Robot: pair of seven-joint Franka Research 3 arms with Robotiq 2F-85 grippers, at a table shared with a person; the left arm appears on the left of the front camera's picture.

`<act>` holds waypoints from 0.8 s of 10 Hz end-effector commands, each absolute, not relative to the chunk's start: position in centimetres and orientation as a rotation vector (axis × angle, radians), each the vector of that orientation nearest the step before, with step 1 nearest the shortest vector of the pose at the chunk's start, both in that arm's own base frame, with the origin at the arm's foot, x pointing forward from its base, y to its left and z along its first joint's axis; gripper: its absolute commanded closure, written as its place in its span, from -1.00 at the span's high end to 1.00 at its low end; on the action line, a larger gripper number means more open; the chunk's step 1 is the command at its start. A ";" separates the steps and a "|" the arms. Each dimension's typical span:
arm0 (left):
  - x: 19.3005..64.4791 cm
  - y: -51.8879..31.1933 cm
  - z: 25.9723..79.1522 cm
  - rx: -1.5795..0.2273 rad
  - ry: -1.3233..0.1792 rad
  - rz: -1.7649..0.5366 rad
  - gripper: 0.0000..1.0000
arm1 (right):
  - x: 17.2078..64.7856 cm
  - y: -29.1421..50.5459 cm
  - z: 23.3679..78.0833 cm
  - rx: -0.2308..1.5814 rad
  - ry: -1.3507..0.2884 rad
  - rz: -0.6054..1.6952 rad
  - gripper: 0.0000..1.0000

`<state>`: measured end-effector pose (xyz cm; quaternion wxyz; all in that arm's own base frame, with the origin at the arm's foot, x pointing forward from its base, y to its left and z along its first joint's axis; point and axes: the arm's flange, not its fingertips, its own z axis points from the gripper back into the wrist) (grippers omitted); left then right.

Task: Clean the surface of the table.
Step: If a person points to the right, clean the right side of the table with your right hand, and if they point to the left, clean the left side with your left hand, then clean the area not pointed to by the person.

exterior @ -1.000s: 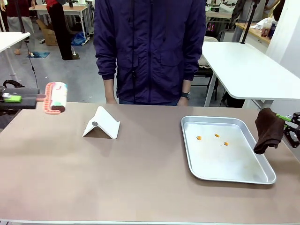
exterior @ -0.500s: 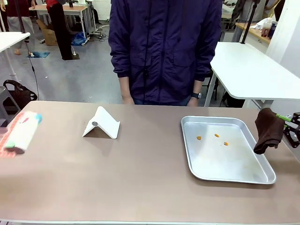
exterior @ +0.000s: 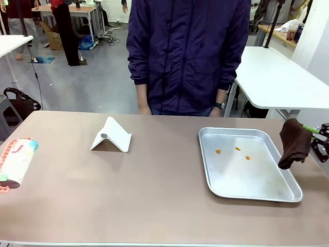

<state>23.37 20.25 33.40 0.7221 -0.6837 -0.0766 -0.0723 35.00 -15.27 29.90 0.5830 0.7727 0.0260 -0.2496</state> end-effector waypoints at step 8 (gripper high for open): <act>23.8 20.2 33.9 -1.510 -0.163 -0.161 -0.58 | 34.8 -15.3 30.4 1.806 0.054 -0.577 -1.00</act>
